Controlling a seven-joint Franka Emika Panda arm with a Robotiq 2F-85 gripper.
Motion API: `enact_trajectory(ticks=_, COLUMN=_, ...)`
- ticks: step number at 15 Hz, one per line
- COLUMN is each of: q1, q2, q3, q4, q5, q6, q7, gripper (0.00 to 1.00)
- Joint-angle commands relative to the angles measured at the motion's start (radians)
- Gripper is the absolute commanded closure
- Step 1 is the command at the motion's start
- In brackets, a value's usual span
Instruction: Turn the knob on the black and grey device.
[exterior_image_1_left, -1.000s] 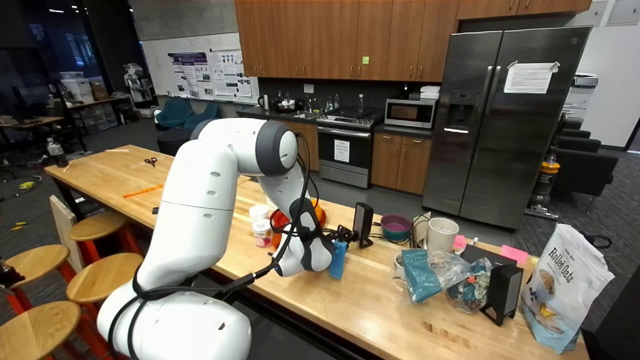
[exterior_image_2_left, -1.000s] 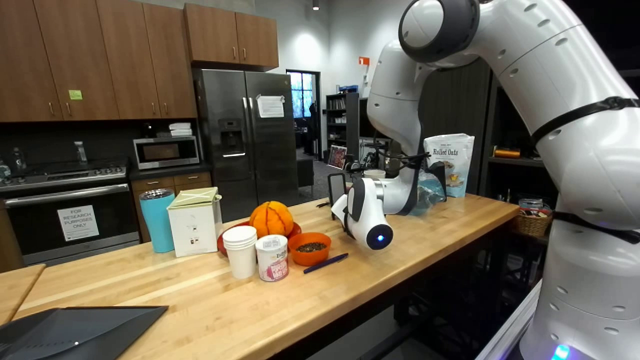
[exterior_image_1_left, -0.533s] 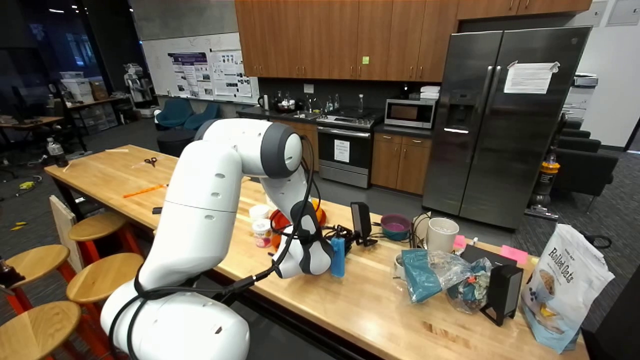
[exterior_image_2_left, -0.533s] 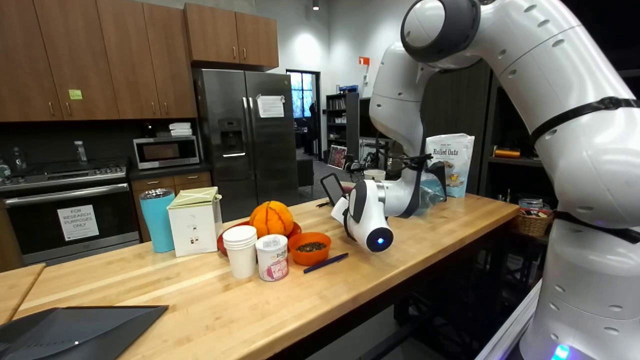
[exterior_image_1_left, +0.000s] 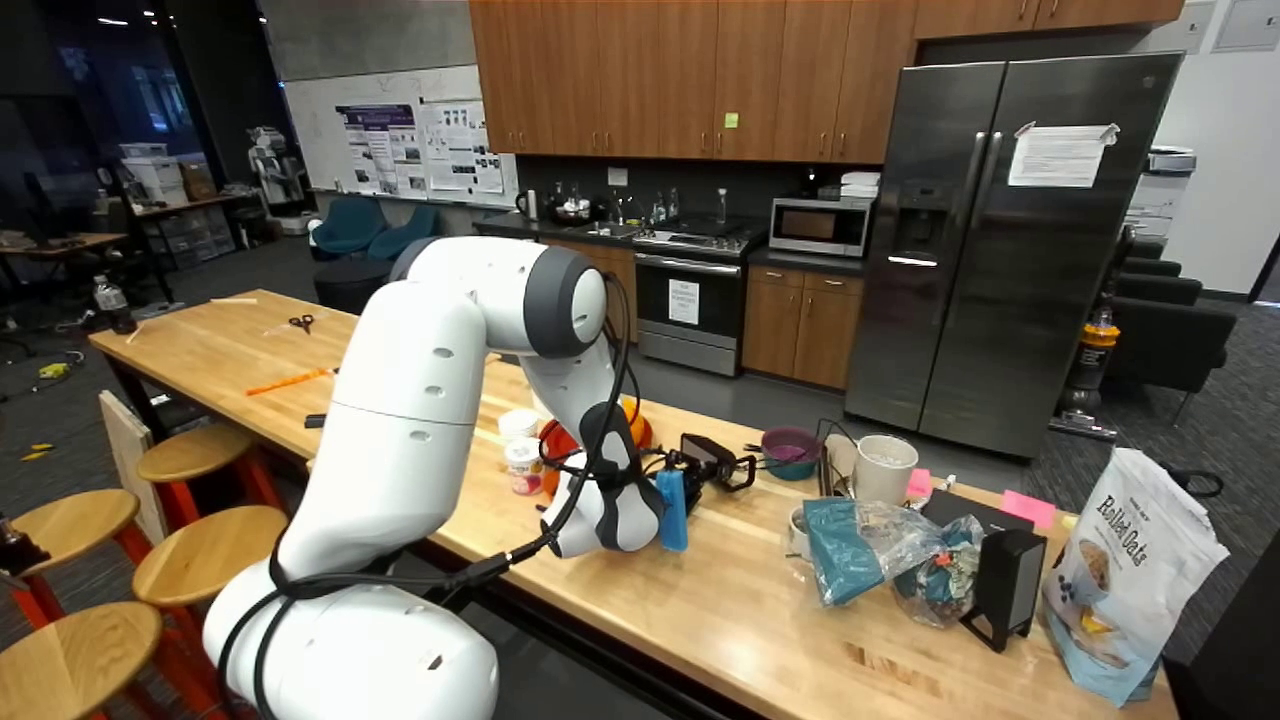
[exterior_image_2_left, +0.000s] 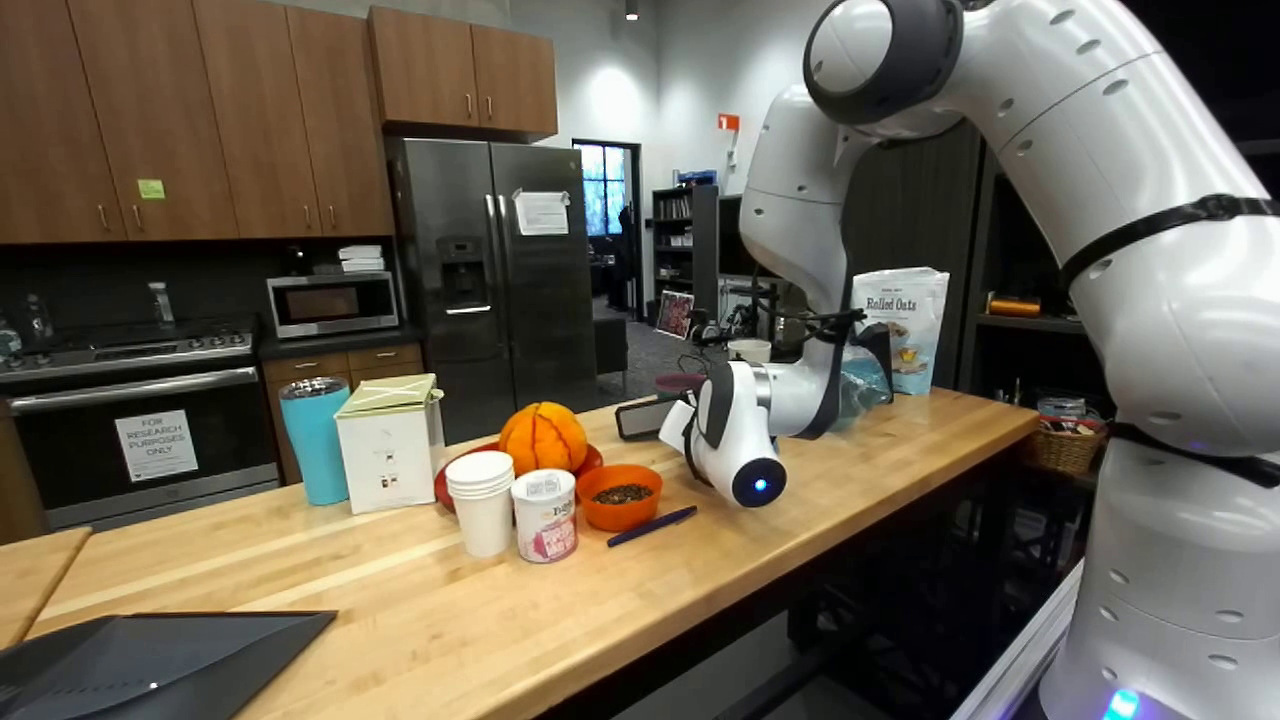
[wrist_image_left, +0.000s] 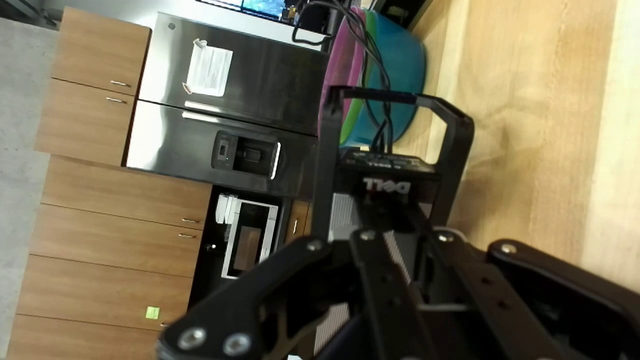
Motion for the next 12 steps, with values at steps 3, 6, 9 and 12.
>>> enact_trajectory(ticks=3, q1=-0.051, q2=-0.037, q3=0.037, q4=-0.026, q5=-0.053, q6=0.016, q7=0.07, gripper=0.96)
enact_trajectory(ticks=6, q1=0.111, q2=-0.058, q3=-0.071, q4=-0.027, q5=-0.017, q6=0.066, q7=0.241, gripper=0.96)
enact_trajectory(ticks=9, q1=0.222, q2=-0.059, q3=-0.146, q4=-0.028, q5=-0.015, q6=0.096, q7=0.358, gripper=0.96)
enact_trajectory(ticks=12, q1=0.354, q2=-0.054, q3=-0.239, q4=-0.028, q5=-0.013, q6=0.116, q7=0.464, gripper=0.96)
